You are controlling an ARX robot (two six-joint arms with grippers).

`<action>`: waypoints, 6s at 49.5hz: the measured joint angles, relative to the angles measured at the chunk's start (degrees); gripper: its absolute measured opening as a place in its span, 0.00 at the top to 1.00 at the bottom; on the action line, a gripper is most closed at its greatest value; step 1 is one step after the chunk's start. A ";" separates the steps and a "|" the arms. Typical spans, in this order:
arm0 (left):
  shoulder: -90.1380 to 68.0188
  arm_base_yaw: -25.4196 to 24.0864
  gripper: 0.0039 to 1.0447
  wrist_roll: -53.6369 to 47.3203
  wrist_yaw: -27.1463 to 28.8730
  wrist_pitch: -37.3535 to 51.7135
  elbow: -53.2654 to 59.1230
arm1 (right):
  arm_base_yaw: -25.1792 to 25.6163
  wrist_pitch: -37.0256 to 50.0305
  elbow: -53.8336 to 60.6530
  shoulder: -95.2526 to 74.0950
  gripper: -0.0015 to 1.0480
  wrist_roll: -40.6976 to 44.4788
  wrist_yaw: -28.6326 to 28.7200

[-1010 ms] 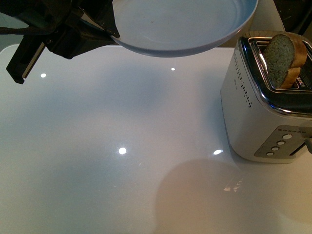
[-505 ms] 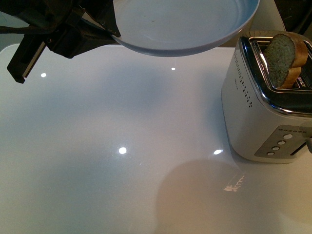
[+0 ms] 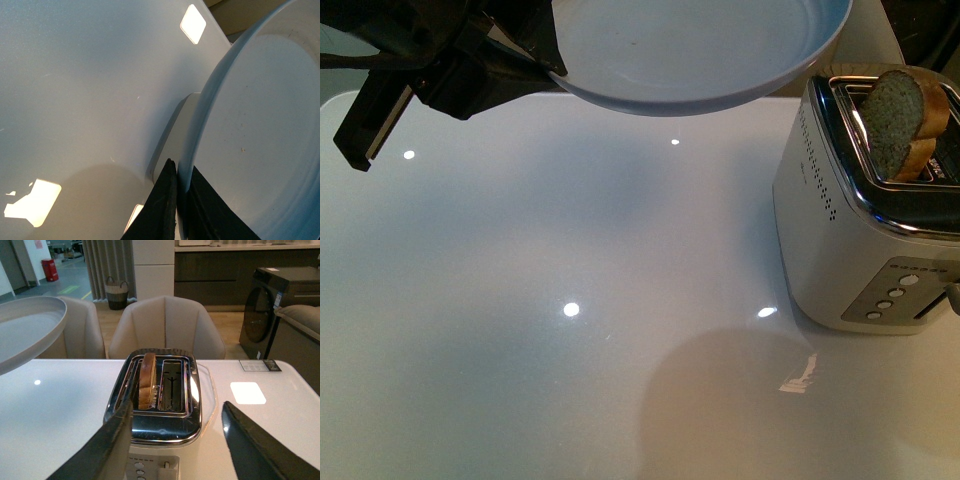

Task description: Left arm holds plate, right arm toasts bread

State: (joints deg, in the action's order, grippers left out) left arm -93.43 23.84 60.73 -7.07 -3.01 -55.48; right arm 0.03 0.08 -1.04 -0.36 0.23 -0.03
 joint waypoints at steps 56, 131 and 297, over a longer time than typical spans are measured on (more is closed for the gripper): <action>-23.87 -29.57 0.97 -21.77 -7.93 15.12 -1.03 | 0.00 0.00 0.00 0.04 0.09 -0.07 0.02; -44.00 -35.15 0.56 -26.43 -9.90 31.52 2.49 | 0.00 0.00 0.00 0.04 0.09 -0.15 0.02; 92.98 -23.69 0.97 -60.11 7.10 3.19 54.75 | 0.00 0.00 0.00 0.07 0.09 -0.17 0.02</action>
State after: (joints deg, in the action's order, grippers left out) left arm -0.45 0.14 0.62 0.03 0.19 -0.73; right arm 0.03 0.08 -1.04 -0.30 0.05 -0.01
